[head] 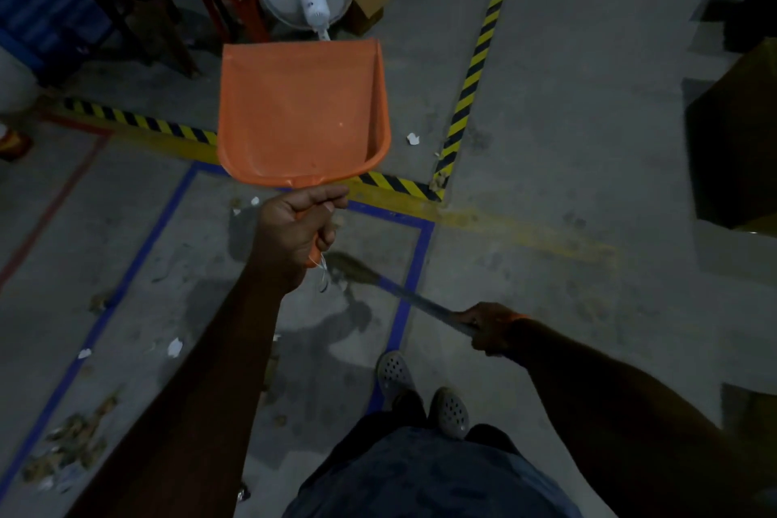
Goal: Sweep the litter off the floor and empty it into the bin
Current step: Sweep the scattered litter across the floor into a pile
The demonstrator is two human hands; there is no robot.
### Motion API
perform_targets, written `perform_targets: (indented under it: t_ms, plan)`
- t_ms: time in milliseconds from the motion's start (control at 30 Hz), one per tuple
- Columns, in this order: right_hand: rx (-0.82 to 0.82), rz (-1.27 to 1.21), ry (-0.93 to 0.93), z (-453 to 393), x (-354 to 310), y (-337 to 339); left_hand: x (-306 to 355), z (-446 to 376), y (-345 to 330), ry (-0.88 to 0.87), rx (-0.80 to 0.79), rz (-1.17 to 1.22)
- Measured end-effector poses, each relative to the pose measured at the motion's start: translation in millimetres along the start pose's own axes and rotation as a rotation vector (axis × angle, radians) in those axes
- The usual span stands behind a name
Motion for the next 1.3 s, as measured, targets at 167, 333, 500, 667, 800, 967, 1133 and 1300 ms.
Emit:
perform_targets:
  t_ms: [167, 333, 500, 667, 800, 967, 1133, 1300]
  plan:
    - [0.027, -0.041, 0.077, -24.0, -18.7, 30.2, 10.4, -30.6, 11.6, -0.024, -0.007, 0.011]
    - [0.188, -0.065, -0.013, -26.0, 0.0, 87.6, 17.8, -48.8, 17.6, -0.051, 0.004, 0.035]
    - [0.366, -0.202, -0.251, -37.1, 52.1, 142.2, 21.3, -66.9, 17.0, -0.051, 0.04, 0.021]
    - [0.338, -0.251, -0.363, -59.2, 93.2, 185.5, 22.2, -88.8, 11.6, -0.03, 0.153, -0.036]
    - [0.226, -0.24, -0.352, -84.6, 112.8, 209.3, 18.9, -105.7, 0.0, 0.003, 0.226, -0.037]
    - [0.073, -0.042, -0.21, -109.7, 93.2, 218.5, 24.3, -130.8, -15.2, -0.039, 0.297, -0.04]
    - [-0.07, 0.135, 0.071, -122.7, 50.3, 217.2, 27.5, -149.9, -29.9, -0.056, 0.343, -0.025]
    - [-0.083, 0.125, 0.219, -135.4, 42.4, 235.9, 34.4, -165.9, -44.1, -0.088, 0.316, -0.002]
Point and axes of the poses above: each hand's wrist, its own z-axis away from the middle knuckle, its own y-axis out of the back of the hand, x = y × z, the point moved 7 cm from there along -z, towards the middle knuckle, and after that the axes turned 10 degrees about z, right-handed, at the moved point
